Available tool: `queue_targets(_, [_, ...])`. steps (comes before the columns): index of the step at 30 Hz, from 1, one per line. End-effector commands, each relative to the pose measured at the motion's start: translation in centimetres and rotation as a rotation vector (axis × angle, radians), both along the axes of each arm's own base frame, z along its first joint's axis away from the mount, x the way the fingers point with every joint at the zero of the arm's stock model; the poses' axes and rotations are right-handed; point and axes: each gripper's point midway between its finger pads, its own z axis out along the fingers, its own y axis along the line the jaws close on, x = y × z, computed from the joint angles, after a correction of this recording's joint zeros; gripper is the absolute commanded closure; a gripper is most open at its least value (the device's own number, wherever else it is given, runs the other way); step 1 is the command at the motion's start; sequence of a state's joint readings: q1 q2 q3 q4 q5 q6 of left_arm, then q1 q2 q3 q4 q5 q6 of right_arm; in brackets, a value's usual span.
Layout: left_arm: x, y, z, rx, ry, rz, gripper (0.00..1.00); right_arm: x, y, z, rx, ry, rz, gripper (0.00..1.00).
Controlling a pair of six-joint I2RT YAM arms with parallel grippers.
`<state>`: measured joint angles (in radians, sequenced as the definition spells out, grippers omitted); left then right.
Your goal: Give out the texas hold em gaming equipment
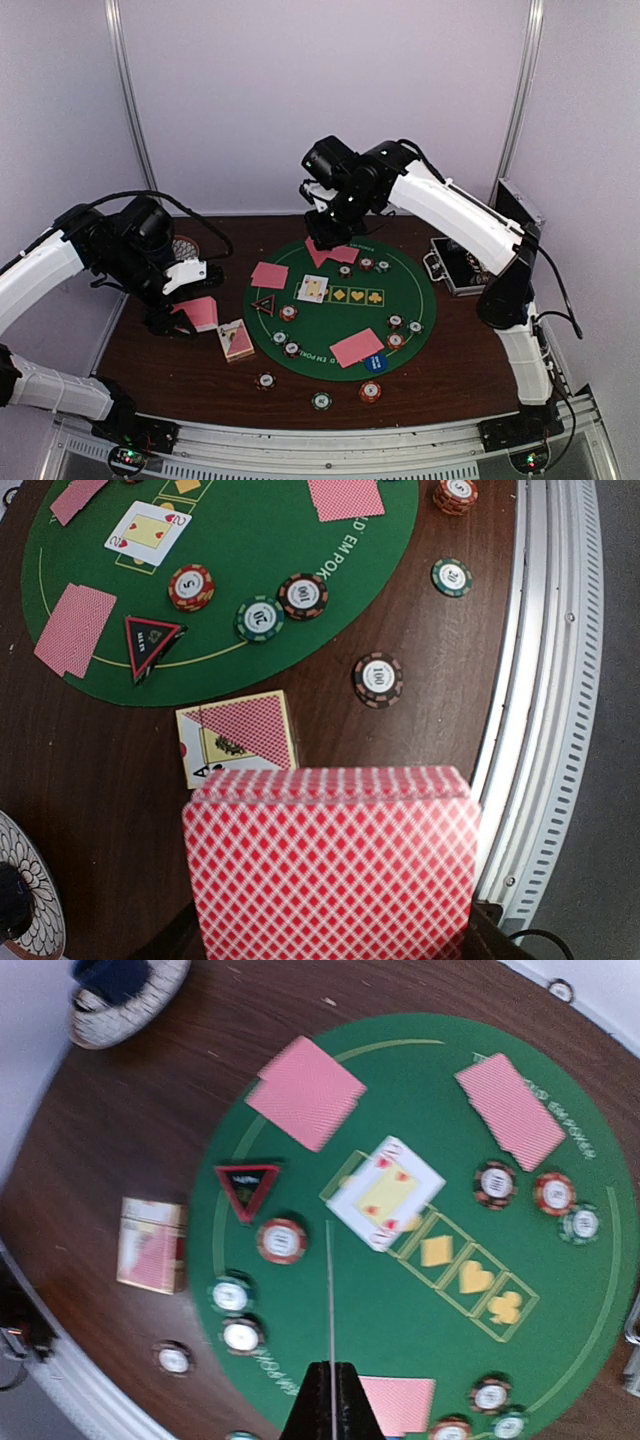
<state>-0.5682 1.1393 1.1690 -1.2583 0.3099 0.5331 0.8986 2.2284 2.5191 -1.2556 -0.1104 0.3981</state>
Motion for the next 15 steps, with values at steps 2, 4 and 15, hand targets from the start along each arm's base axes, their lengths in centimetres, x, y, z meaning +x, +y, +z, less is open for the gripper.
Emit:
queue_targets(2, [0.2,-0.2,0.7,-0.027,-0.029,-0.013,1.0,3.2,-6.9,-3.9,-0.587,-0.265,-0.001,1.0])
queue_targets(4, [0.2,-0.3,0.7,-0.027,-0.028,-0.013,1.0,4.0,-6.9,-3.8,-0.72,-0.388,0.013,1.0])
queue_targets(15, [0.2,-0.2,0.8,-0.03,-0.027,-0.009,1.0,6.5,-2.1,-8.8,-1.206,-0.769,0.217,1.0])
